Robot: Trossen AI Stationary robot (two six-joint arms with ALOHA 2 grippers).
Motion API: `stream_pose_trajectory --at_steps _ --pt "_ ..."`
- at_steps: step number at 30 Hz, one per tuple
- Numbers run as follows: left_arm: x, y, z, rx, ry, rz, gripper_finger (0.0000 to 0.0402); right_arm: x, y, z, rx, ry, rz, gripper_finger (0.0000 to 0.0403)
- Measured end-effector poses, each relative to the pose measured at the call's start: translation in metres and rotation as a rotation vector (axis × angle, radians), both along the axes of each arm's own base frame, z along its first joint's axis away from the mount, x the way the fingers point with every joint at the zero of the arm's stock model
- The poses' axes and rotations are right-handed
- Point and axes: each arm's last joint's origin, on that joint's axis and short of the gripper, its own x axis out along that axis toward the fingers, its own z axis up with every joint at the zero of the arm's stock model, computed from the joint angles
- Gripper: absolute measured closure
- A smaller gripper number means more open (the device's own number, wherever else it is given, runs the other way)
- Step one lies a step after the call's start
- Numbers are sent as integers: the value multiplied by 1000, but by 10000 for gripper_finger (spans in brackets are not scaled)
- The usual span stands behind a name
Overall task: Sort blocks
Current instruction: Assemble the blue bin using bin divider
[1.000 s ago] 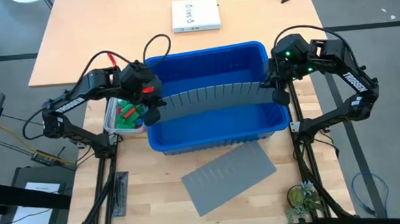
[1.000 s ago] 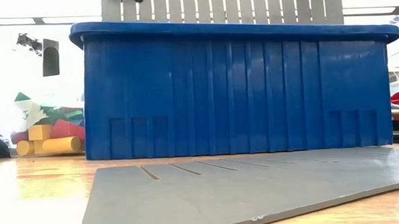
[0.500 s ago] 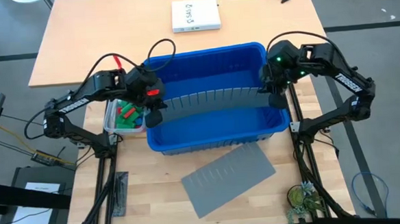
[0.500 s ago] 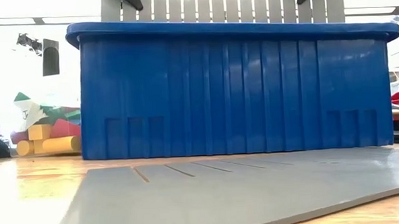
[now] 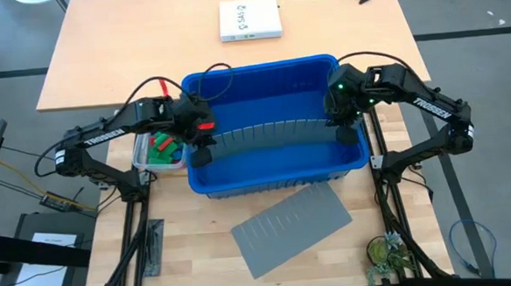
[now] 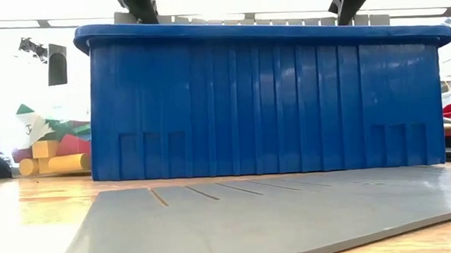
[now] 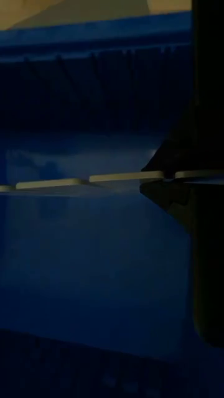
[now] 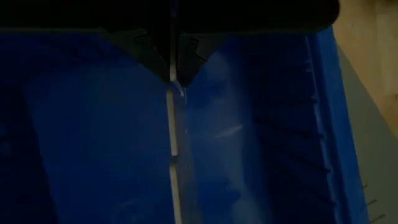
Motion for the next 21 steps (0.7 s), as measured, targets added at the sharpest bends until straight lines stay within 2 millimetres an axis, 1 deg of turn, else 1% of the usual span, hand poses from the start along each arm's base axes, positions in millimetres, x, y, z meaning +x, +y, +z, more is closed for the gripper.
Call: stream_pose_trajectory --at_steps 4,13,21 --pt "4 1 -14 12 18 -23 380 5 -3 -13 -9 15 13 402" --pt "9 2 -53 12 64 -45 380 13 -5 -50 23 82 16 402" --pt "11 1 -81 10 84 -142 380 16 -5 -80 50 127 27 402"
